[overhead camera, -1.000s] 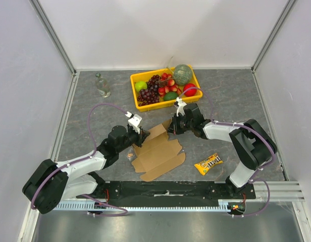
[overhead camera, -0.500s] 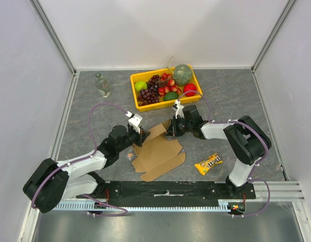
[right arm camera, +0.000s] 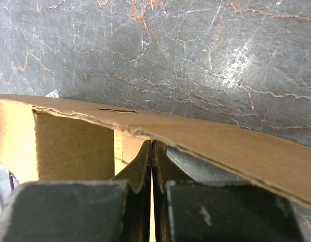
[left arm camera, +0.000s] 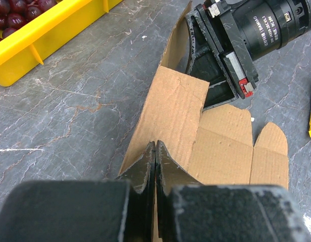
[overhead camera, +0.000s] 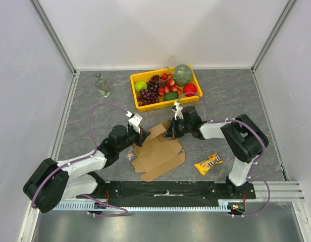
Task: Fold the paper box
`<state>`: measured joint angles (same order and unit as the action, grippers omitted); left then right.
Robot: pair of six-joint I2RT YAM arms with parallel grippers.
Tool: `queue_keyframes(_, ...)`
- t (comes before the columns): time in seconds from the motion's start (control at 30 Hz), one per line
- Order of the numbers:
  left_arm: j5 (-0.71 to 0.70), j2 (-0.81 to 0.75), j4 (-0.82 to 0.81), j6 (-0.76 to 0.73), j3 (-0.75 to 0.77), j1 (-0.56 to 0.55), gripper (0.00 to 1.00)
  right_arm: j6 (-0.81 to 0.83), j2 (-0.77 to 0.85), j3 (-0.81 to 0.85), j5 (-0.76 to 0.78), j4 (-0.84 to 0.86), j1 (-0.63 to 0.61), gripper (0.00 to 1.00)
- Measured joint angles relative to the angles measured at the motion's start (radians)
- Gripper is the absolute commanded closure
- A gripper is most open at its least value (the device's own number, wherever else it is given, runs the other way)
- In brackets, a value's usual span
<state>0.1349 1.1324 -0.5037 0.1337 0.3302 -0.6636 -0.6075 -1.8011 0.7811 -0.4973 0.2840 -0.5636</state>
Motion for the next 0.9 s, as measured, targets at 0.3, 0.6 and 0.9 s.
queue_keyframes(0.3, 0.0, 0.0, 0.0, 0.0, 0.0, 0.0, 0.98, 0.056, 0.105, 0.001, 0.114, -0.132, -0.004, 0.82)
queue_keyframes(0.6, 0.0, 0.0, 0.0, 0.0, 0.001, 0.0, 0.98, 0.224, 0.33, 0.027, 0.325, -0.348, -0.001, 0.56)
queue_keyframes(0.9, 0.0, 0.005, 0.0, 0.0, 0.004, 0.0, 0.98, 0.459, 0.37, 0.125, 0.482, -0.5, 0.001, 0.46)
